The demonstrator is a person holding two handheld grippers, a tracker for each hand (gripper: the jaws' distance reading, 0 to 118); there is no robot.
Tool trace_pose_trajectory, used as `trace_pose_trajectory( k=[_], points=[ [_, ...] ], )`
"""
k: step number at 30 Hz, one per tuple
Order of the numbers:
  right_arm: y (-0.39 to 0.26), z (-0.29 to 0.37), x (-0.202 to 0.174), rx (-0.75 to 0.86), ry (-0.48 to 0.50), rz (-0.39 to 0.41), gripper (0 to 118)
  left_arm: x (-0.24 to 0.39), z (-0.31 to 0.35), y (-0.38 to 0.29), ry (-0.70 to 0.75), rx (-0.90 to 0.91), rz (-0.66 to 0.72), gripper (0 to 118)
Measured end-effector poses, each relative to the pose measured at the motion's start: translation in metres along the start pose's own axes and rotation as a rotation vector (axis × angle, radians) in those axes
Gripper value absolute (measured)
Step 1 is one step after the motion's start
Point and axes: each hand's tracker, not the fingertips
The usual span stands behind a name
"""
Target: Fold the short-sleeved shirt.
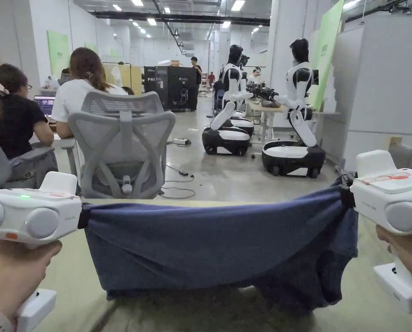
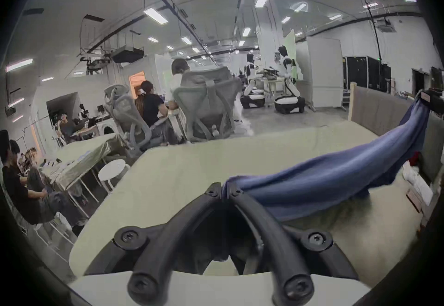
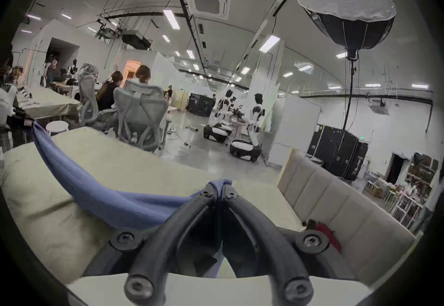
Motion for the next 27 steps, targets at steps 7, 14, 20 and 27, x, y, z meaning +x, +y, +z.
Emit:
trace_pose_trajectory(
  k=[7,14,20,27],
  points=[
    [-0.165,0.061,-0.027,-0.268,0.144,-0.047,2,0.006,0.061,-0.156,-0.093,-0.213,0.054,0],
    [-0.315,0.073,-0.070,-0.595,0.214,-0.070,2,0.014,0.067,-0.282,-0.094,-0.445,0.093,1],
    [-0.271,0.094,-0.070,-0.466,0.132,-0.153,85,0.031,0.097,-0.243,-0.012,-0.241,0.068,80],
    [-0.192,0.117,-0.132,-0.242,0.277,-0.212,102,0.118,0.105,-0.177,-0.158,-0.094,0.045,74]
  ],
)
